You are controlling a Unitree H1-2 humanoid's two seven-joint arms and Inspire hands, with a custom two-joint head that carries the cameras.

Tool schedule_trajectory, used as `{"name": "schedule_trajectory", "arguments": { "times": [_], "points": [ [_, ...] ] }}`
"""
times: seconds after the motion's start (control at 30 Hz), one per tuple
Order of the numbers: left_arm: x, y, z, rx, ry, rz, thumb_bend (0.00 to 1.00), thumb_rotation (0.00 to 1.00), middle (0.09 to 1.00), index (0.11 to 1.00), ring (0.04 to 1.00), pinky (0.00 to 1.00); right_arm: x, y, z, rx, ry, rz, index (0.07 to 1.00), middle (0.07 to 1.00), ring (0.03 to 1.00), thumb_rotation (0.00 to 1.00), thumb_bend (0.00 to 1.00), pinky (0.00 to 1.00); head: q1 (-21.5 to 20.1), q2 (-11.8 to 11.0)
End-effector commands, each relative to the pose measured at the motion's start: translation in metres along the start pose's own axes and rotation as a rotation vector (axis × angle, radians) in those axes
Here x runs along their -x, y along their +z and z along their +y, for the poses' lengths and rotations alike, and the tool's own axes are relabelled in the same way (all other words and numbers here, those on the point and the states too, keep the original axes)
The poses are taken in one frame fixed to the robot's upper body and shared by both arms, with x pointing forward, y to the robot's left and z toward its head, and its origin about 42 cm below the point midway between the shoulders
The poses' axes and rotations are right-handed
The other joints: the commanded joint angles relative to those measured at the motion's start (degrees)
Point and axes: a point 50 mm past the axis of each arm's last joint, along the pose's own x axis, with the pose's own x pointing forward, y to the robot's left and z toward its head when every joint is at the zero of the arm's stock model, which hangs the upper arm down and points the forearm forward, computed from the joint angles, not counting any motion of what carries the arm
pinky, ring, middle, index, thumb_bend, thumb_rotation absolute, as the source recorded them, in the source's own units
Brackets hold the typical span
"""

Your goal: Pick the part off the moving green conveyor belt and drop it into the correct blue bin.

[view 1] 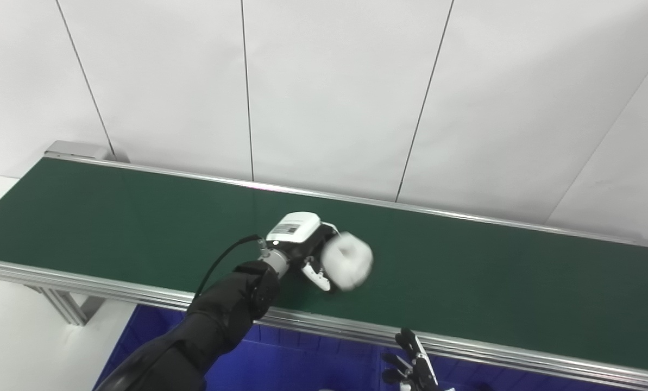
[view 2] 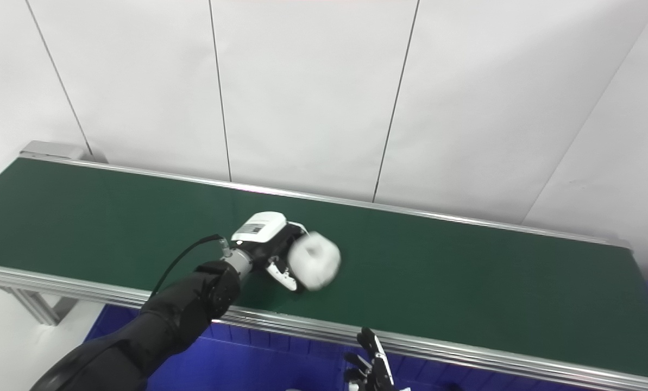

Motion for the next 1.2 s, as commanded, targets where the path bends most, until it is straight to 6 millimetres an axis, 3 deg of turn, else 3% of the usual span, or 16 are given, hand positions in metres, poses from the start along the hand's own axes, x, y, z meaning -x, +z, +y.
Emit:
{"name": "schedule_trajectory", "arguments": {
  "times": [0.0, 0.37, 0.93, 1.17],
  "points": [
    [-0.001, 0.007, -0.011, -0.009, -0.070, -0.019, 0.52, 0.01, 0.522, 0.482, 0.525, 0.47, -0.003, 0.009, 0.006, -0.016, -0.003, -0.036, 0.934, 0.917, 0.796, 0.95, 0.88, 0.74, 0.1, -0.1],
    [-0.003, 0.001, 0.011, 0.019, -0.009, -0.029, 0.52, 0.00, 0.496, 0.489, 0.487, 0.41, -0.008, 0.008, 0.008, -0.025, 0.009, -0.042, 0.931, 0.912, 0.789, 0.95, 0.86, 0.73, 0.0, -0.6],
    [0.004, 0.002, 0.006, 0.025, 0.021, -0.069, 0.52, 0.00, 0.504, 0.484, 0.471, 0.40, -0.007, 0.009, 0.006, -0.030, 0.020, -0.035, 0.933, 0.923, 0.799, 0.93, 0.86, 0.75, 0.5, -0.1],
    [0.014, -0.011, 0.037, -0.010, 0.081, -0.126, 0.52, 0.00, 0.496, 0.488, 0.472, 0.40, -0.009, 0.012, -0.003, -0.031, 0.017, -0.033, 0.927, 0.913, 0.787, 0.91, 0.87, 0.74, 4.0, 1.1]
  ]
}}
